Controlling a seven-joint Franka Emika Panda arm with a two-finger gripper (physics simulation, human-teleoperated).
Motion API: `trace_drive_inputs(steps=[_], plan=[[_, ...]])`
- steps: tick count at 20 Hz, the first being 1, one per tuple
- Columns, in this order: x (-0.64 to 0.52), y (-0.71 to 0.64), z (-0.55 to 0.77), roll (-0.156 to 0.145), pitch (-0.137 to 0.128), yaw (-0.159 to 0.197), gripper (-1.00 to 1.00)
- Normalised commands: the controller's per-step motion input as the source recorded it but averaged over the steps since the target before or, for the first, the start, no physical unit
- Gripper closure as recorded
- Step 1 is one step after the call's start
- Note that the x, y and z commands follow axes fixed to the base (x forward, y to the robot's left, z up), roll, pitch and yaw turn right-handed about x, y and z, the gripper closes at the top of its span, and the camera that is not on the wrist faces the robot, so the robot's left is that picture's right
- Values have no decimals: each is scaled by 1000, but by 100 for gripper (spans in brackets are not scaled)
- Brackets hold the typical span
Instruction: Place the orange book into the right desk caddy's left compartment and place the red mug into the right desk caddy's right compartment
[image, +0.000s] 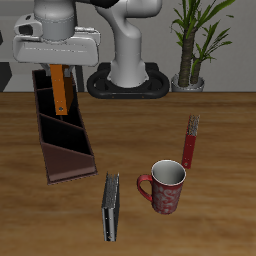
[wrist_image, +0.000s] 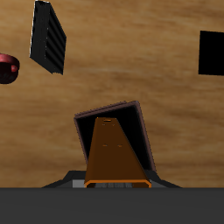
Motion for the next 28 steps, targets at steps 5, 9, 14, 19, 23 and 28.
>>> trace_drive_inputs(steps=[5,9,14,19,23,28], plan=[[-29,-216,-146,16,2,5,100],[84,-157,-190,-15,19,-8,100],[0,-19,-104,-1,5,-4,100],[-56,130,-169,27,4,-8,100],[75,-7,-247,3,28,-16,100],[112,6,-238,3,30,-22,100]])
